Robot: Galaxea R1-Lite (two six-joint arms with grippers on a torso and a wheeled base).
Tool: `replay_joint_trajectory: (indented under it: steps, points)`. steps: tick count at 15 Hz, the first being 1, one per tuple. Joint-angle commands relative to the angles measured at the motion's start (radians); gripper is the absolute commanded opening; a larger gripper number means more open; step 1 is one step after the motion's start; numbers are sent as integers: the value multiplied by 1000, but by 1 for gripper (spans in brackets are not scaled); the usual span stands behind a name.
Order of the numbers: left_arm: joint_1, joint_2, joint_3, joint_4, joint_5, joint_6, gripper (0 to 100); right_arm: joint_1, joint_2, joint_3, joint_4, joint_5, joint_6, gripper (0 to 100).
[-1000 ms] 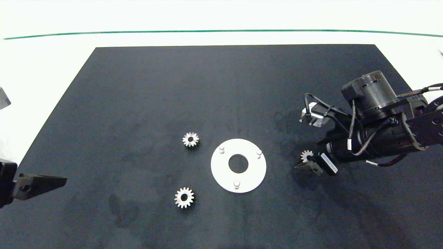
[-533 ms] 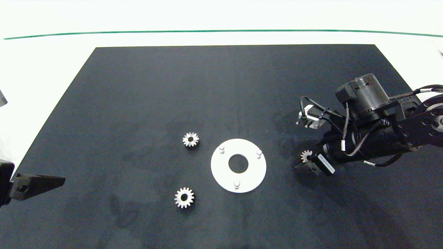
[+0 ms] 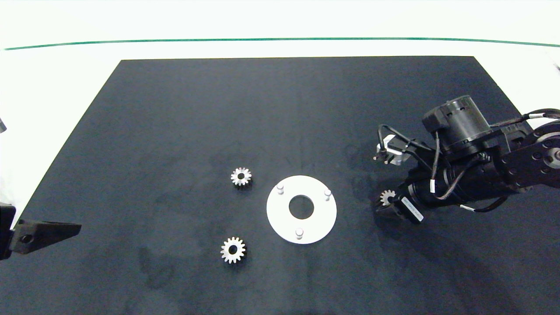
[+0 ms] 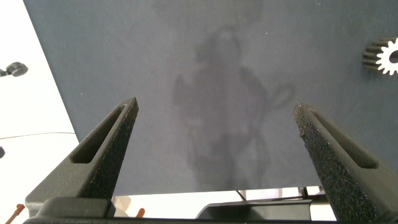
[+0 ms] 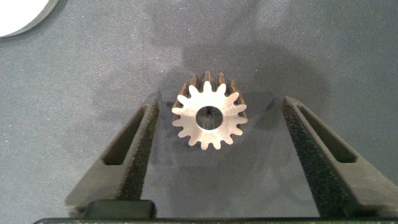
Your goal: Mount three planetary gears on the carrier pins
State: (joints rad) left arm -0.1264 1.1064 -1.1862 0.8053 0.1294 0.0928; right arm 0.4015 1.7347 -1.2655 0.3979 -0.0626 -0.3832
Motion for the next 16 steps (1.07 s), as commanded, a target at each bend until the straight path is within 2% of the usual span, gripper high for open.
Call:
replay_joint_trajectory:
  steps: [1, 16]
  points:
    - [1, -3, 0, 5, 1, 1, 100, 2, 2, 0, 4, -5, -3, 72]
    - [-1, -34, -3, 5, 1, 4, 100, 19, 8, 6, 4, -14, -3, 42]
